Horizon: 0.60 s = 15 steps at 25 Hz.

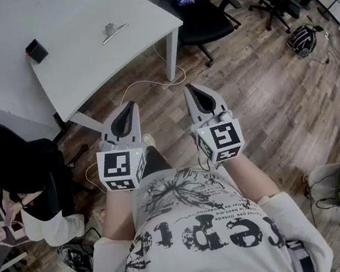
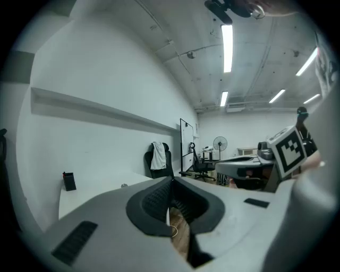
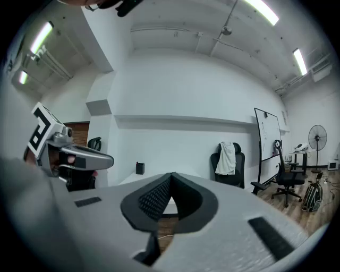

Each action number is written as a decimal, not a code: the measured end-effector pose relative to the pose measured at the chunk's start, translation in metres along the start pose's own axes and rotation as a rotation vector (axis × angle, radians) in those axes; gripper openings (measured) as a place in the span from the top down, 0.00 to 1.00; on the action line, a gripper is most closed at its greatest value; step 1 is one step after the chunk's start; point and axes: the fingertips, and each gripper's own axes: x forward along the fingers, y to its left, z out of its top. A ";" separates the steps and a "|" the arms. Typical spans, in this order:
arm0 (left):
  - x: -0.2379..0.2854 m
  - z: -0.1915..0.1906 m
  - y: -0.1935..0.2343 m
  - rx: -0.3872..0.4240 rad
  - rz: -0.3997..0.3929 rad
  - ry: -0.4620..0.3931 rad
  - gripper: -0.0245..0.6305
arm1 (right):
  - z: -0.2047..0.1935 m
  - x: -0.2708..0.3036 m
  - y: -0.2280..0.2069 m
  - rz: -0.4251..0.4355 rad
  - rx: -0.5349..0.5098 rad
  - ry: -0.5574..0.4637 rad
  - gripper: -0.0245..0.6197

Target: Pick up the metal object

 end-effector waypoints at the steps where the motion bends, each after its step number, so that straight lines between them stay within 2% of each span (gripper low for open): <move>1: 0.002 0.001 0.000 -0.001 0.001 -0.001 0.95 | 0.000 0.001 -0.002 0.001 0.000 0.002 0.99; 7: 0.008 0.000 0.000 -0.008 0.009 0.002 0.95 | -0.002 0.005 -0.007 0.007 0.005 0.009 0.99; 15: 0.018 -0.003 0.011 -0.039 0.033 0.013 0.95 | -0.006 0.017 -0.015 0.000 0.062 0.026 0.98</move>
